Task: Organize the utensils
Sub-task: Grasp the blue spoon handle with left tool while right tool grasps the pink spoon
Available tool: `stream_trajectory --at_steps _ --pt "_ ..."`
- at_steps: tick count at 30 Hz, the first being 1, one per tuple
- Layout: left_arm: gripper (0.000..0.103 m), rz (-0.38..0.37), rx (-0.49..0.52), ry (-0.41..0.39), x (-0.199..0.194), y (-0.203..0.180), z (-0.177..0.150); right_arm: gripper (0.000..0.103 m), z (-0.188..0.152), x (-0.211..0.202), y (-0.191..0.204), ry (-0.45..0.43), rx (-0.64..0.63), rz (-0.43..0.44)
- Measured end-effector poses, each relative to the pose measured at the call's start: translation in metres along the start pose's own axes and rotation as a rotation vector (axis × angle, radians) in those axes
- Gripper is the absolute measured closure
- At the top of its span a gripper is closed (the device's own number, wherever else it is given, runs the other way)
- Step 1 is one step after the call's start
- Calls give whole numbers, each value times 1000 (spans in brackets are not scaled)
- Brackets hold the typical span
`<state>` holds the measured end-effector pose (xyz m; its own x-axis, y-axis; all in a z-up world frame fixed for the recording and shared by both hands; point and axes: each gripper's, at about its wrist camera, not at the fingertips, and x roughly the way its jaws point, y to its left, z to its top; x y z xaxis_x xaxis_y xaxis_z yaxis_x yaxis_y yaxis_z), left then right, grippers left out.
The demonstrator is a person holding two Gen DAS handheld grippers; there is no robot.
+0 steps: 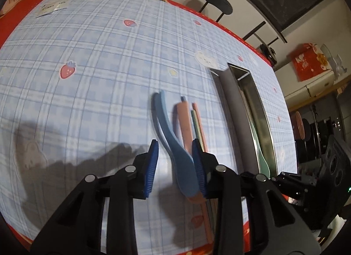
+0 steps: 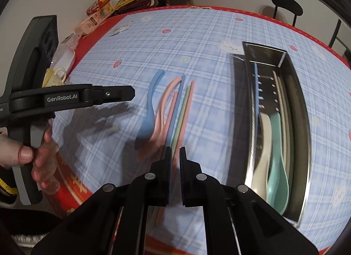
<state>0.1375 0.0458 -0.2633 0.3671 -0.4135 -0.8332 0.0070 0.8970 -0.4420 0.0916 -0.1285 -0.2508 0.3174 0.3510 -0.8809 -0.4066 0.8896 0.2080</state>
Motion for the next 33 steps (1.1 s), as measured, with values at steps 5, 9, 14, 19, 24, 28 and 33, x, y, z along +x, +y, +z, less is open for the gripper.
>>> stream_trajectory --at_steps 5,9,14,19,24,28,33 --pt "70 -1 -20 26 8 13 8 96 15 17 3 28 8 13" --pt "70 -18 -45 44 13 24 10 96 22 27 7 45 21 33" --pt "70 -33 -42 51 20 26 17 96 30 40 14 68 11 44" --pt "70 -47 -40 64 28 25 23 96 33 52 16 97 10 49" --pt "70 -47 -39 79 38 24 25 95 36 61 15 115 18 55" --pt "70 -40 -21 89 46 19 26 95 34 66 15 126 18 65" --pt "70 -28 -8 84 51 14 28 95 35 66 13 119 24 79"
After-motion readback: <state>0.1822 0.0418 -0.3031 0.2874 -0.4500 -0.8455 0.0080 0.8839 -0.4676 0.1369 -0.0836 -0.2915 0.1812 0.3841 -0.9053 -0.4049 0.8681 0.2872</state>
